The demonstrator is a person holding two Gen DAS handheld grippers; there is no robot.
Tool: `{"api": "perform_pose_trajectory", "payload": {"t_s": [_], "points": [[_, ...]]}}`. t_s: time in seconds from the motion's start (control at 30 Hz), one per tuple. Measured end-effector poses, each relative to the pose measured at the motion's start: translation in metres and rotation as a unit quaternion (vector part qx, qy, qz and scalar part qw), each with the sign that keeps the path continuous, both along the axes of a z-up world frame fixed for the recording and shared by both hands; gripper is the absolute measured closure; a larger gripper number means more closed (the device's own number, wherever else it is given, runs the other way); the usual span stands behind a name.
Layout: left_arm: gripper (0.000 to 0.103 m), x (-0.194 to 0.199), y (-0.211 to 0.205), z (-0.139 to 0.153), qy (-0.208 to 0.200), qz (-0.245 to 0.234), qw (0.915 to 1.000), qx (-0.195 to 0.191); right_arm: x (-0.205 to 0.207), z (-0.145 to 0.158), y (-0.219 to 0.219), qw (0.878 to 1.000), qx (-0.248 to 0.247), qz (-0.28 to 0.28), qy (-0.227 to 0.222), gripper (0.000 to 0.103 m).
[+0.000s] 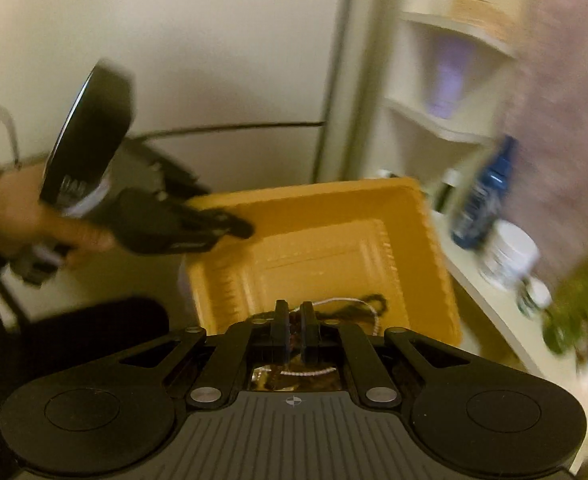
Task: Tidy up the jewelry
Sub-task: 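Carry the brown bracelet into the tray and open the right gripper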
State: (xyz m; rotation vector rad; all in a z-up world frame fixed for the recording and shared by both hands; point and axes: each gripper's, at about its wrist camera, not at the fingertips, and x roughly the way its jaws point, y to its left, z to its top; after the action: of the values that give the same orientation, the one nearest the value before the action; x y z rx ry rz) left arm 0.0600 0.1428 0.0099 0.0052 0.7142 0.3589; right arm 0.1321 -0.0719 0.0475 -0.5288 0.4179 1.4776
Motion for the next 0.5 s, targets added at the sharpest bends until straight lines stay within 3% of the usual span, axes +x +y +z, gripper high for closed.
{"api": "perform_pose_trajectory", "payload": {"t_s": [0.3,0.5], "points": [[0.098,0.000,0.001,-0.001,0.000,0.001,1.0000,-0.003,-0.010,-0.015,0.028,0.996,-0.040,0.054,-0.058,0.098],[0.098,0.001,0.001,-0.001,0.000,0.001,1.0000,-0.003,-0.008,-0.023,0.036,0.995,-0.058,0.063,-0.054,0.098]]}}
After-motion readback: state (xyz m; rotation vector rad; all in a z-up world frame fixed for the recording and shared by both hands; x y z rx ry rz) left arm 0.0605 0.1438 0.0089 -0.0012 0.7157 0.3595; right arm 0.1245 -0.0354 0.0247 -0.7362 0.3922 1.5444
